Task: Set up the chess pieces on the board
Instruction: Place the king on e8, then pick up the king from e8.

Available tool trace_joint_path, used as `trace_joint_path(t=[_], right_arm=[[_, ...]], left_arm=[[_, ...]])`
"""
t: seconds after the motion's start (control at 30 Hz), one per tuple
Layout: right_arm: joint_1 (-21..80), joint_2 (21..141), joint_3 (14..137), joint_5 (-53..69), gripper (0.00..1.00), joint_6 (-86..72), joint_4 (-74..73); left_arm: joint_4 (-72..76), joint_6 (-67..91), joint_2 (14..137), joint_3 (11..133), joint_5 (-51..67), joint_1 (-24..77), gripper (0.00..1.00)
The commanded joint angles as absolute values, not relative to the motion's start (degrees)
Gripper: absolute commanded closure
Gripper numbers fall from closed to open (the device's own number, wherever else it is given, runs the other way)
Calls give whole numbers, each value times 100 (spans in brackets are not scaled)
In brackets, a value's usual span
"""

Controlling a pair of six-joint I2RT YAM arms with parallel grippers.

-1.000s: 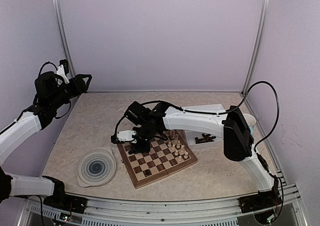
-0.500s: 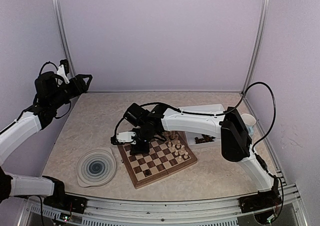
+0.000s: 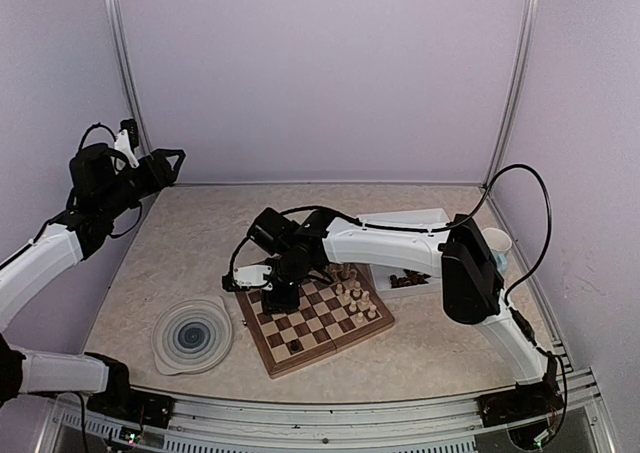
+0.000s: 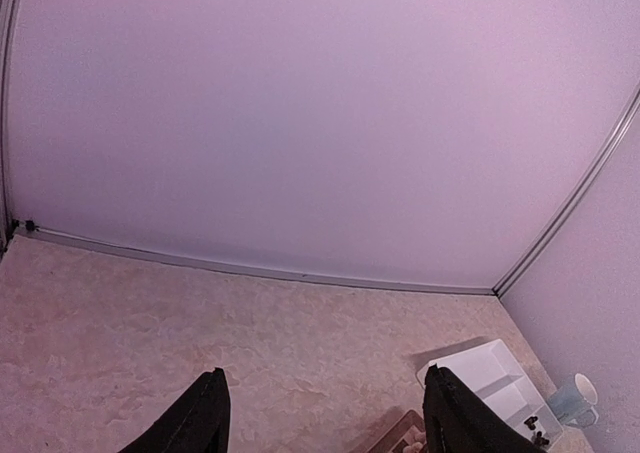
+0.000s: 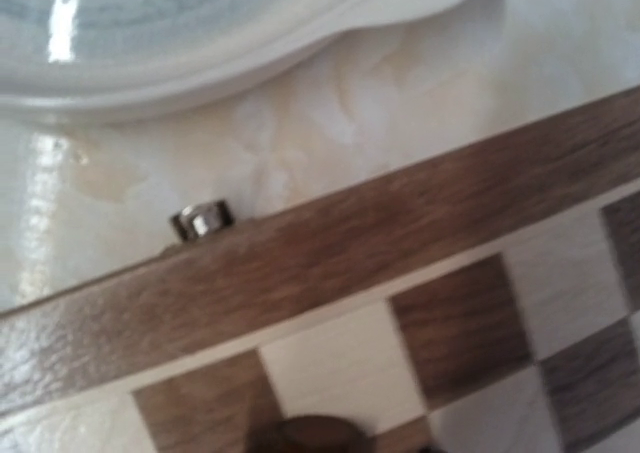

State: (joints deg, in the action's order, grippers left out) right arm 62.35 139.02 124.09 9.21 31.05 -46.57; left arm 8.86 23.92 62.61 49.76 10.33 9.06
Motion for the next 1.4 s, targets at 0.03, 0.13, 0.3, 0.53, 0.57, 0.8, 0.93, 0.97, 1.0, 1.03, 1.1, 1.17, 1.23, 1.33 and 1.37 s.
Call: trace_joint_path(t=[0.03,0.13,0.3,0.53,0.57,0.8,0.93,0.97,1.0,1.03,1.1,1.17,1.23,1.33,1.37], right_arm=[[6176,13581,12012,1089,56,3190,-4833],[6042,13581,11975,1131,55,3167,-4838],[5884,13567,11888,1316,54,3129,-4931],[5791,13273,11252,1519,72,3223,-4675],[5778,13271,11241,1587,77,3225,-4663],[5735,13103,11081,1785,91,3268,-4361],[5705,12995,10999,1787,93,3285,-4329],[5704,12946,10965,1778,93,3295,-4306],[5702,12886,10909,1783,93,3296,-4271],[5698,12818,10855,1783,94,3300,-4245],[5690,12680,10755,1784,94,3307,-4179],[5687,12564,10731,1774,95,3335,-4176],[5687,12490,10756,1762,96,3366,-4226],[5687,12440,10866,1707,96,3409,-4372],[5687,12425,10890,1700,96,3422,-4417]], left_arm=[[897,2338,6303,4970,1265,888,34],[857,2294,6343,4998,1292,895,34],[671,2083,6409,5097,1127,1158,34],[59,1973,6323,4996,777,1850,34],[23,2068,6203,4891,780,1888,34],[18,2825,5451,3551,1252,1981,34],[72,3060,5351,2939,1540,2138,34],[52,3060,5338,2850,1535,2215,34],[45,3071,5336,2780,1496,2313,34],[52,3083,5331,2743,1468,2457,35],[164,3070,5335,2685,1367,2808,35],[342,3154,5397,2550,1212,3109,36],[703,3349,5481,2310,1272,3288,36],[1510,3619,5607,1899,1580,3463,39],[1762,3675,5651,1778,1689,3512,40]])
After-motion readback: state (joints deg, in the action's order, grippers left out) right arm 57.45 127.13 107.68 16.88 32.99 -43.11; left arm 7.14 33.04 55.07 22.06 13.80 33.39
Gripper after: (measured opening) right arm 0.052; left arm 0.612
